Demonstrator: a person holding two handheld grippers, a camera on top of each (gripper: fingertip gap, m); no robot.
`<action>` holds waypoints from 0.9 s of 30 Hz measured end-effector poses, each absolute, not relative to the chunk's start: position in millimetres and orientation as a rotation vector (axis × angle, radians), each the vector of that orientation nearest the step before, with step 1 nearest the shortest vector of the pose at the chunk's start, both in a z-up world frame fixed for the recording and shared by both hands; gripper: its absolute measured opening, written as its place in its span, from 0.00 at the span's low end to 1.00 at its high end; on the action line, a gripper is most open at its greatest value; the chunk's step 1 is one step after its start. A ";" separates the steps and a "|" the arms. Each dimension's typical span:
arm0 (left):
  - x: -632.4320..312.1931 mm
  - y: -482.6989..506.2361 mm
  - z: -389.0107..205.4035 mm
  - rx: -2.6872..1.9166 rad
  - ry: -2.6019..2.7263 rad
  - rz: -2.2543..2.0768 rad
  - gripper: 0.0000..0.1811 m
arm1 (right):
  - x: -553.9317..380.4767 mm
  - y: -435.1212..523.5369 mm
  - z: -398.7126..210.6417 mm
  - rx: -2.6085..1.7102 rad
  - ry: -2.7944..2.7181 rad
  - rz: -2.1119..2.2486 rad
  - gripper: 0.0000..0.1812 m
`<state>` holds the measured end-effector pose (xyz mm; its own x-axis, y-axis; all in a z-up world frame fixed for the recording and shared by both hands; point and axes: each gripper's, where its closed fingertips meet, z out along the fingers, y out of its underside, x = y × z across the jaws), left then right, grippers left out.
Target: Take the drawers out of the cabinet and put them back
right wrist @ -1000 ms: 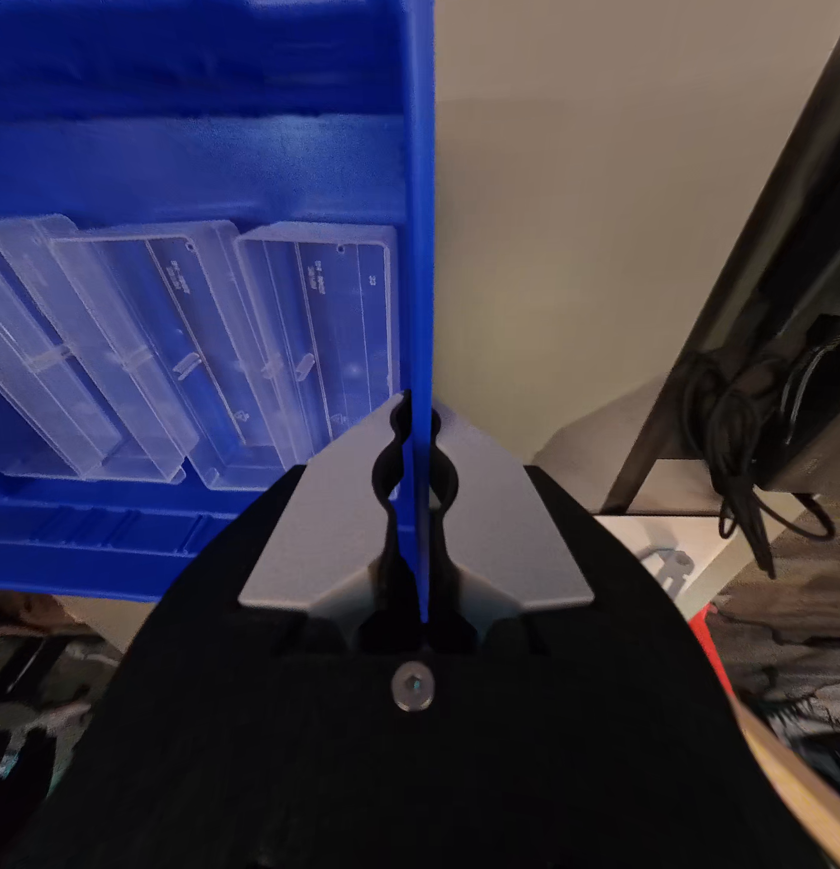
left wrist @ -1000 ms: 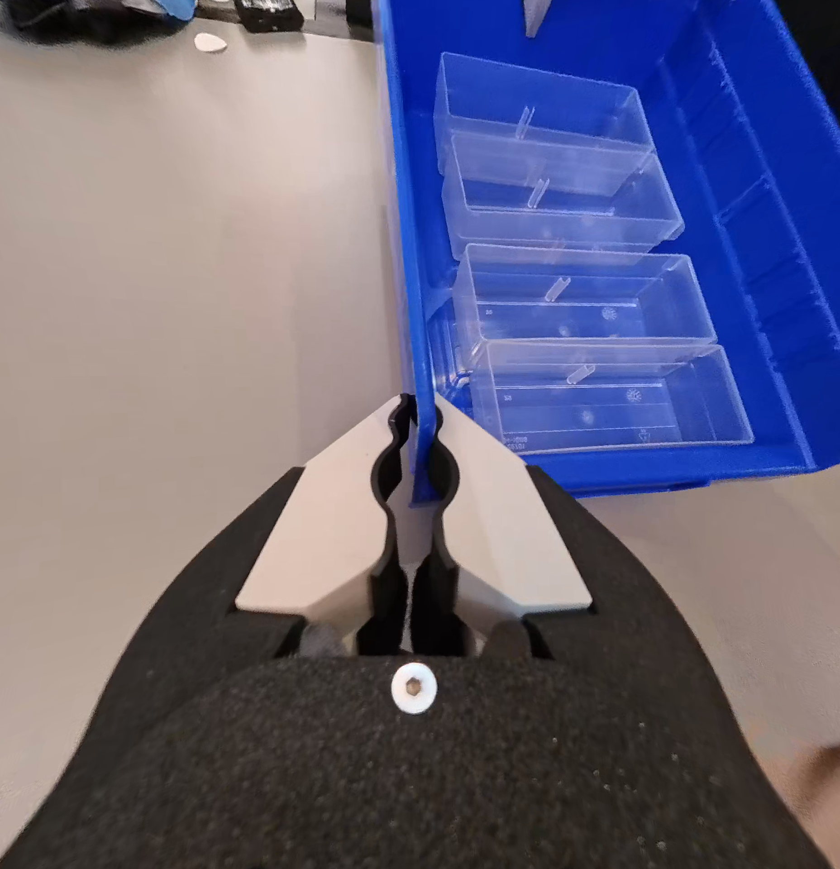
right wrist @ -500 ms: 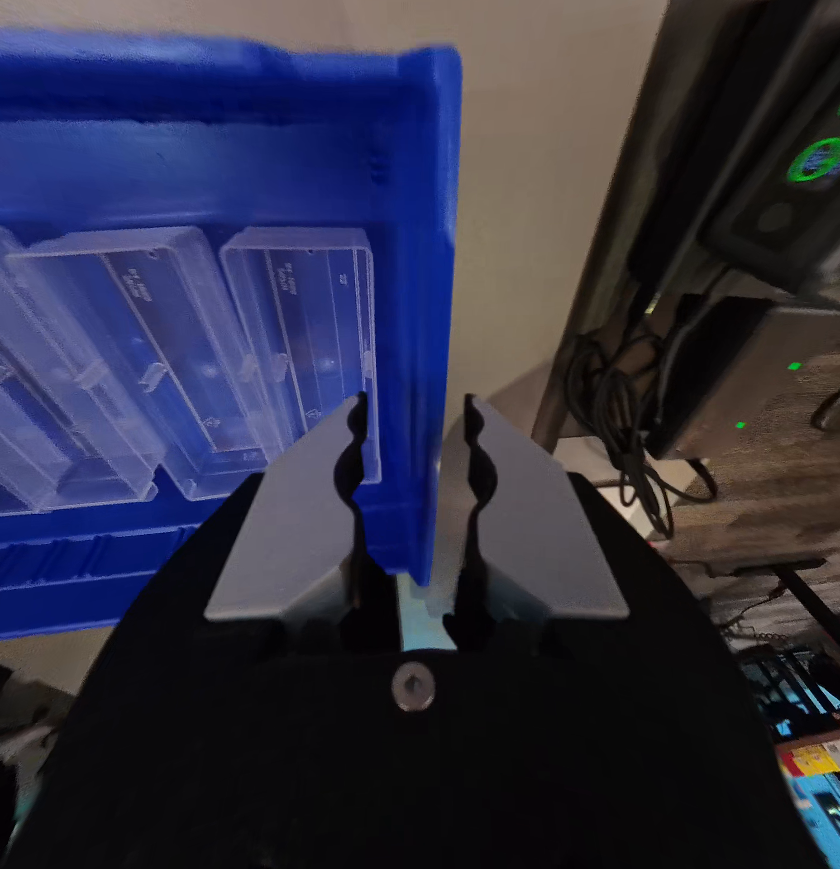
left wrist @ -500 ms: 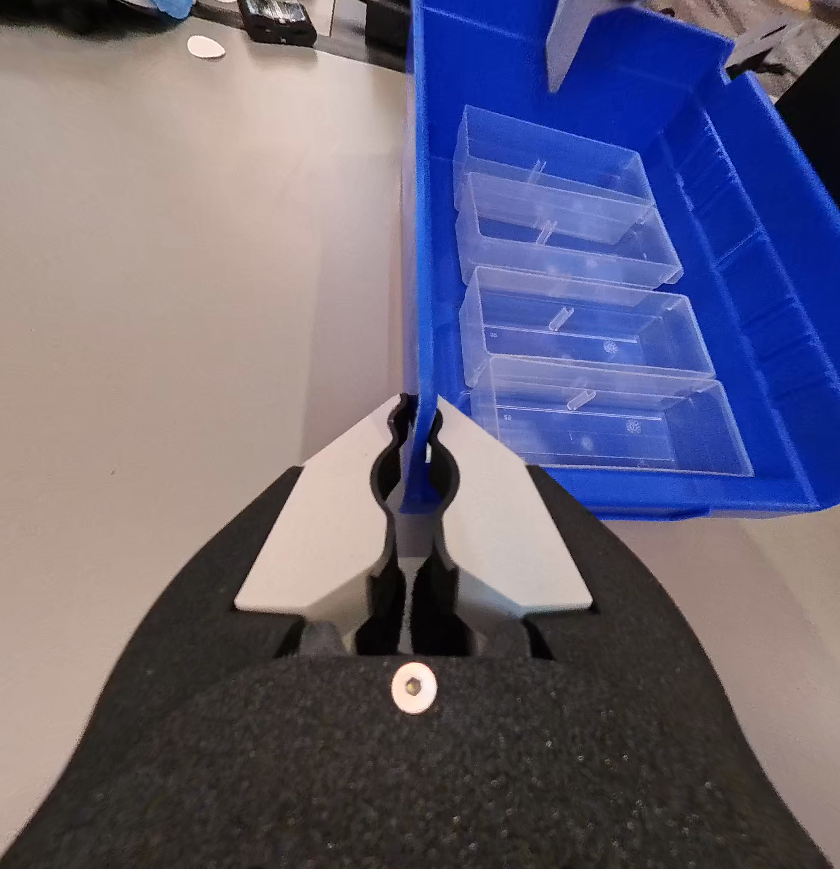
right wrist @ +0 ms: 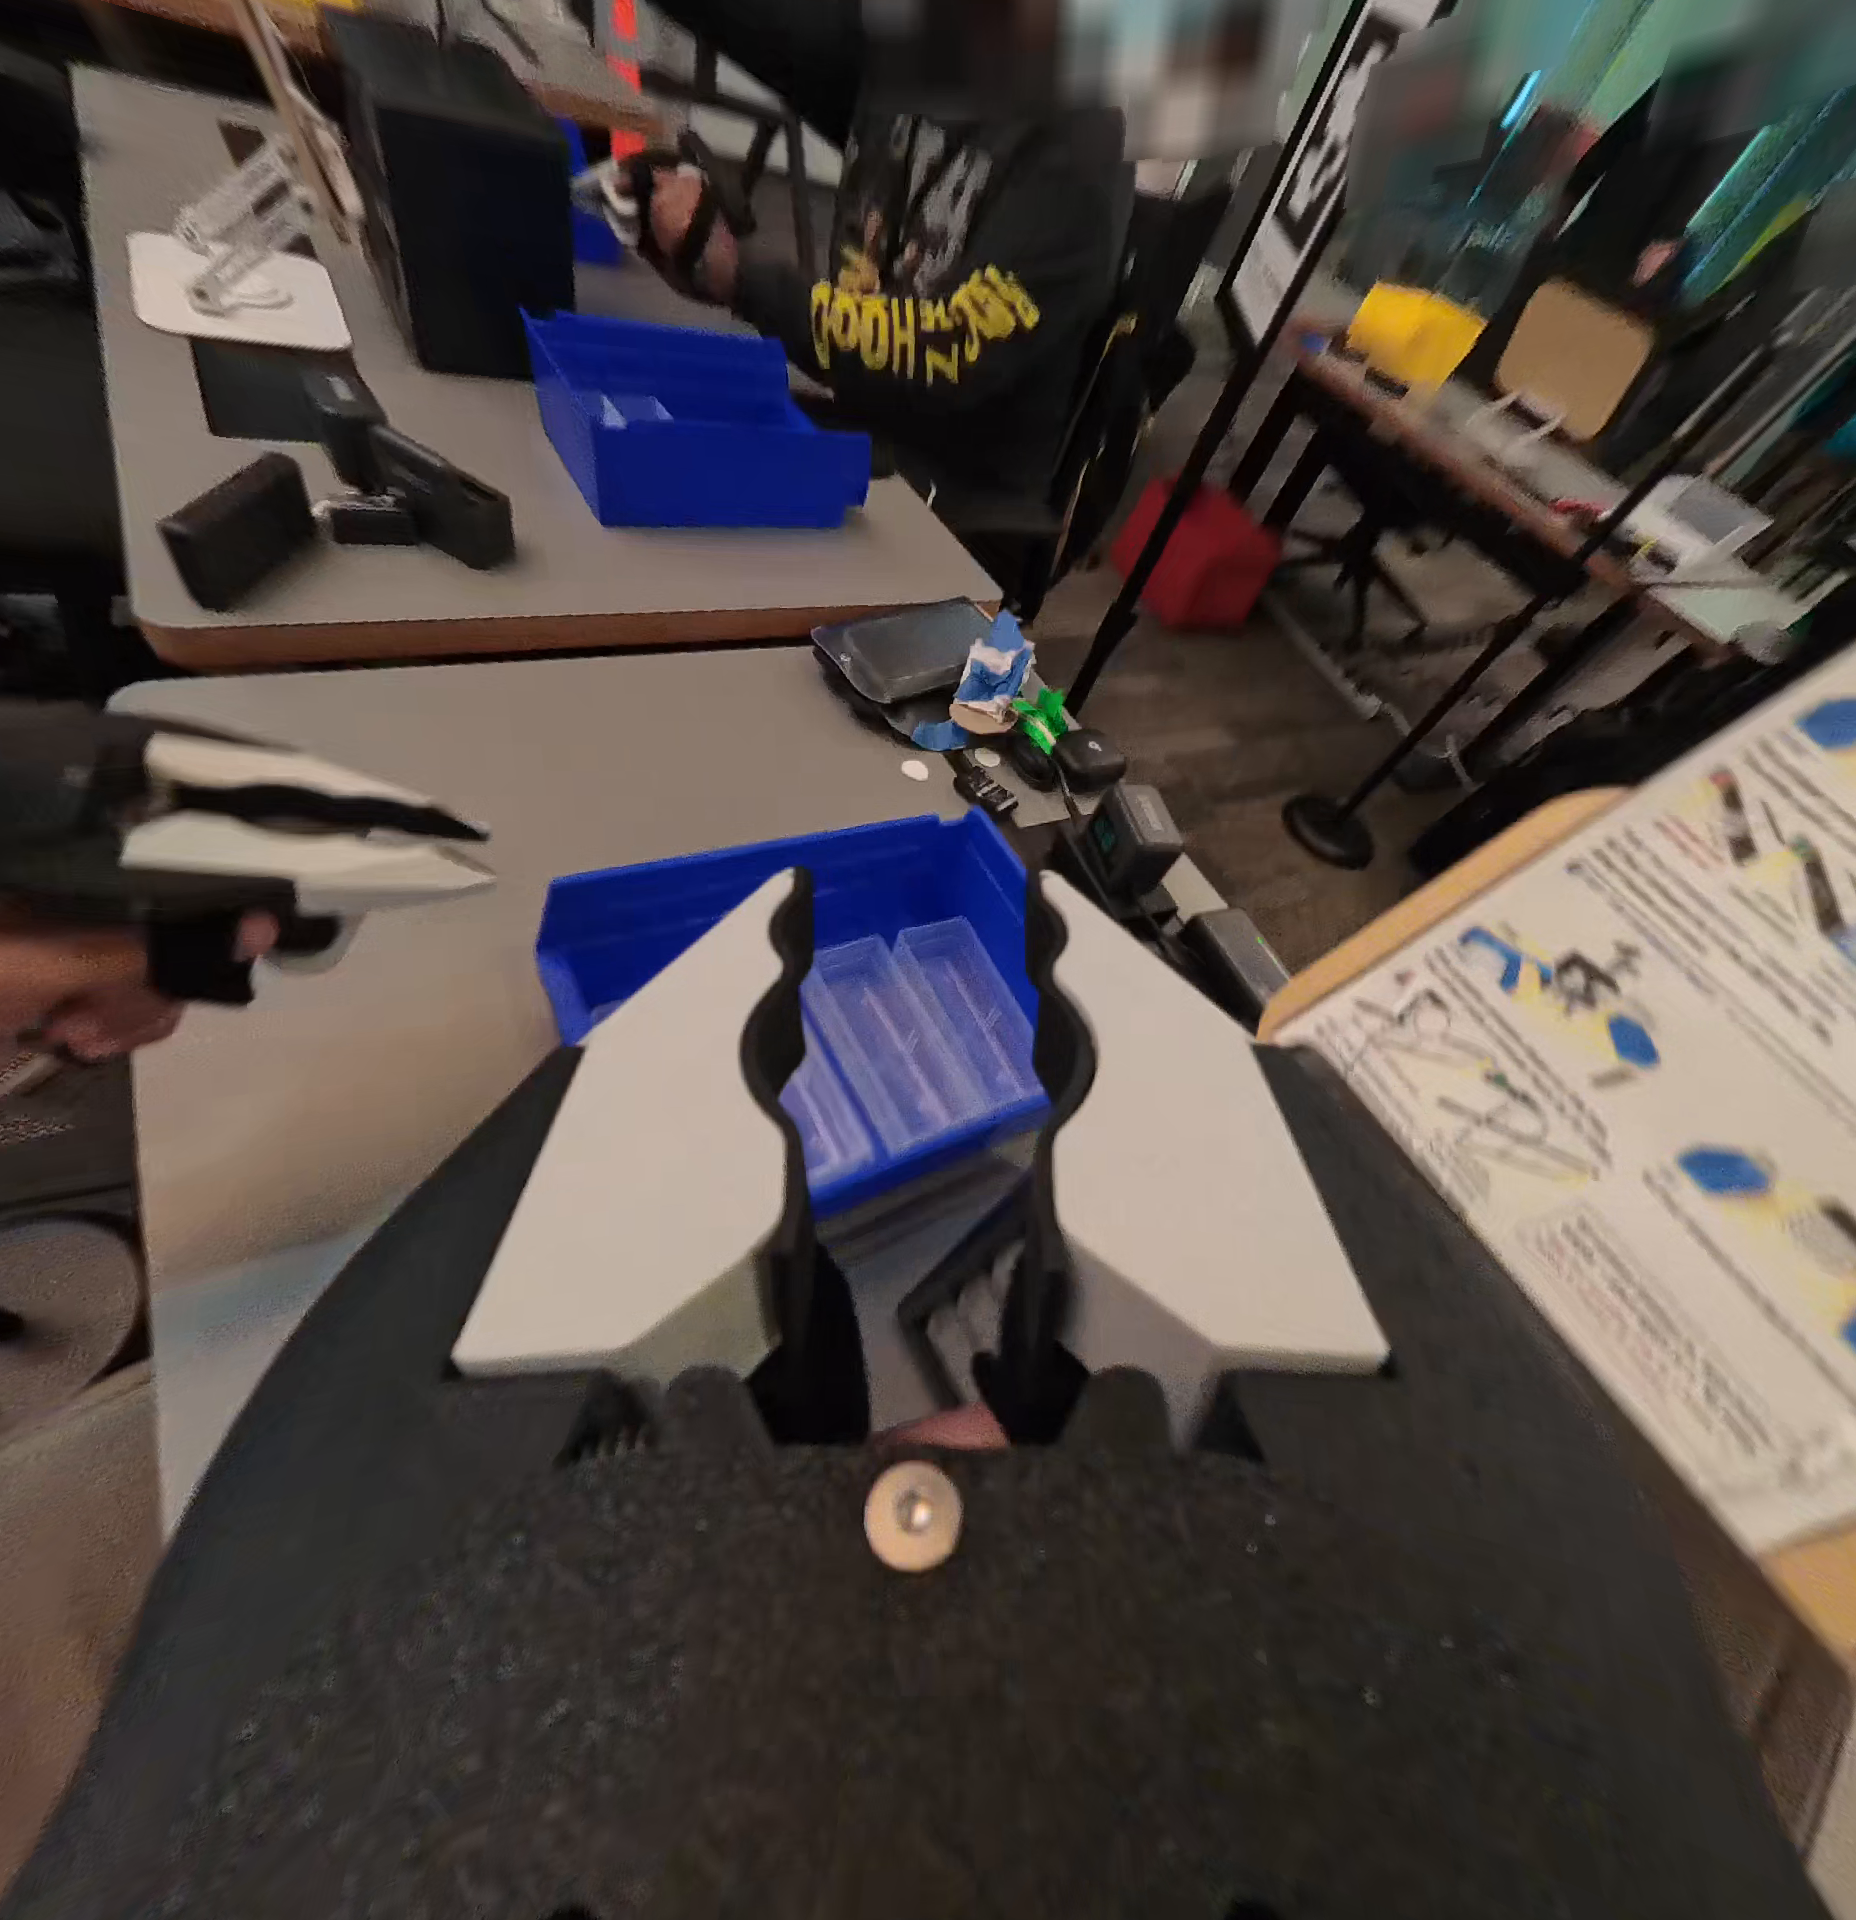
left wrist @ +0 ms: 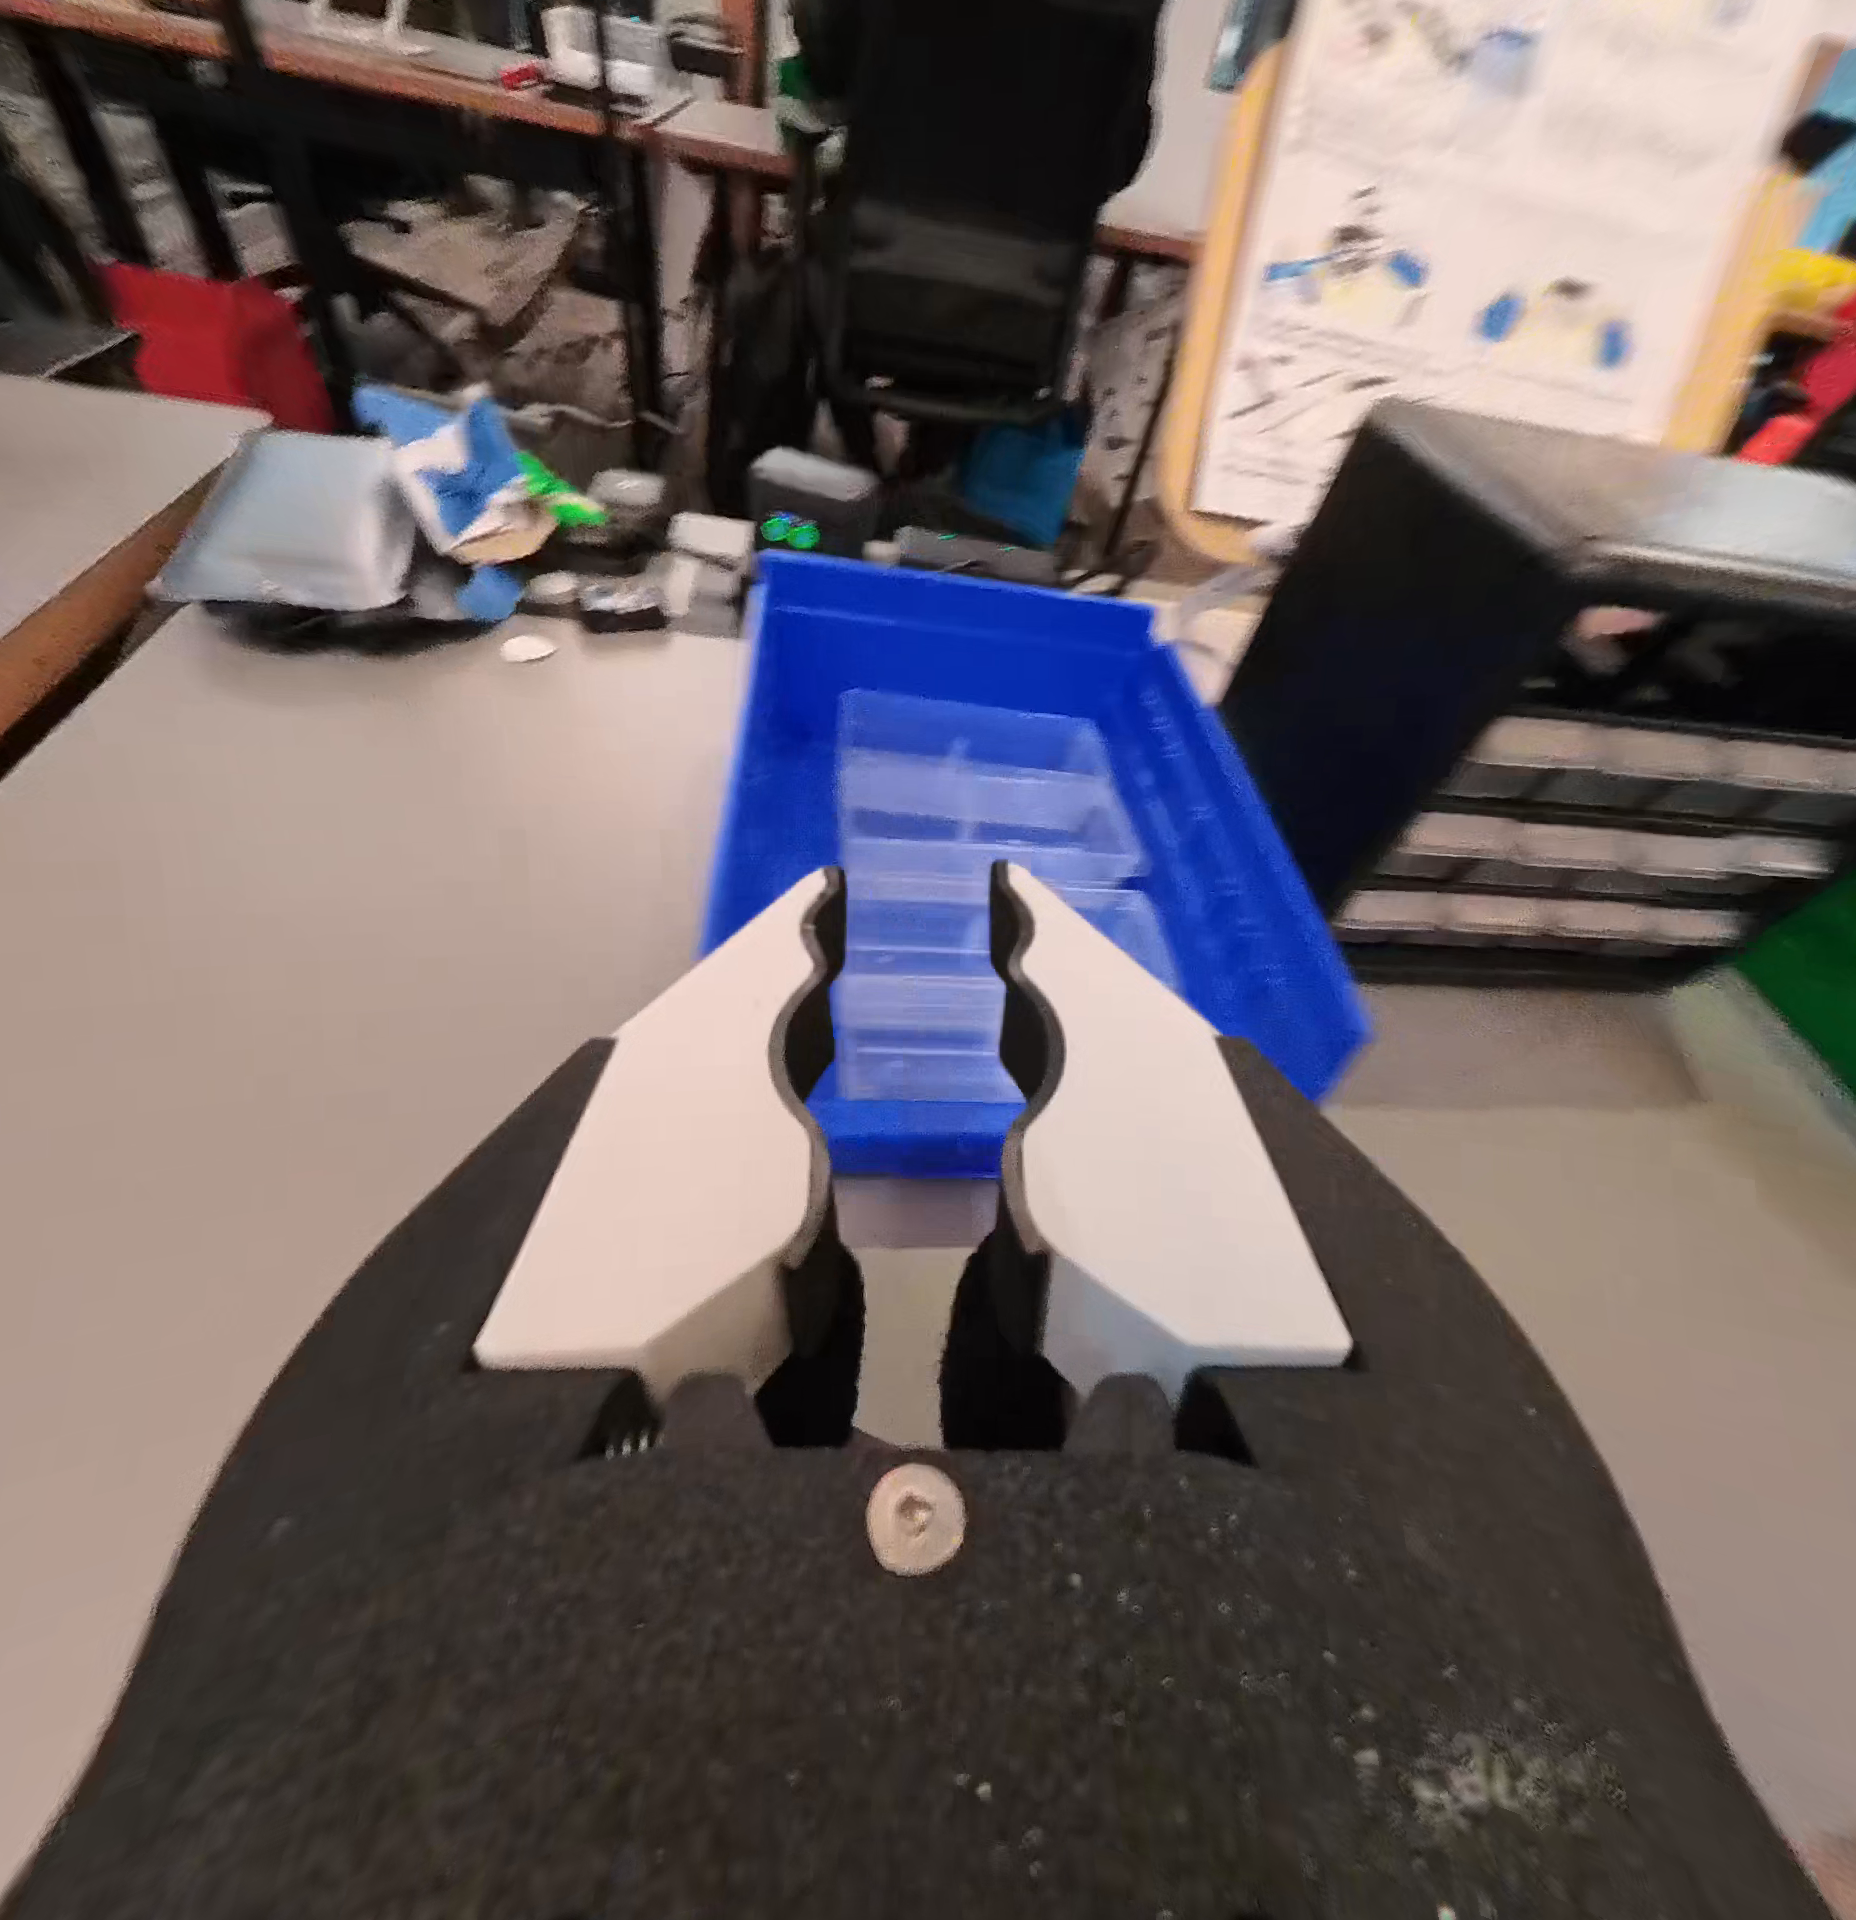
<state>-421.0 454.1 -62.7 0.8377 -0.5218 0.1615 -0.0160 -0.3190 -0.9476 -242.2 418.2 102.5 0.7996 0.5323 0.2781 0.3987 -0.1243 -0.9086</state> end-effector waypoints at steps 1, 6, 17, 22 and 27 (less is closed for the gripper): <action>-406.3 439.7 -53.2 -1.830 0.433 -0.569 0.15 | -232.4 389.4 90.3 -1.727 -0.709 0.121 0.21; -346.7 365.8 -41.5 -1.789 0.467 -0.788 0.16 | -177.7 275.8 -21.9 -1.893 -0.578 0.134 0.18; -340.3 327.4 -119.7 -1.892 0.489 -0.761 0.18 | -1.9 127.8 -158.8 -1.955 0.395 0.544 0.40; -340.8 345.8 -128.7 -1.912 0.512 -0.718 0.22 | 49.7 106.8 -151.0 -1.928 0.344 0.125 0.41; -327.2 343.7 -146.3 -1.985 0.566 -0.732 0.29 | 44.8 110.5 -151.2 -1.907 0.343 0.164 0.45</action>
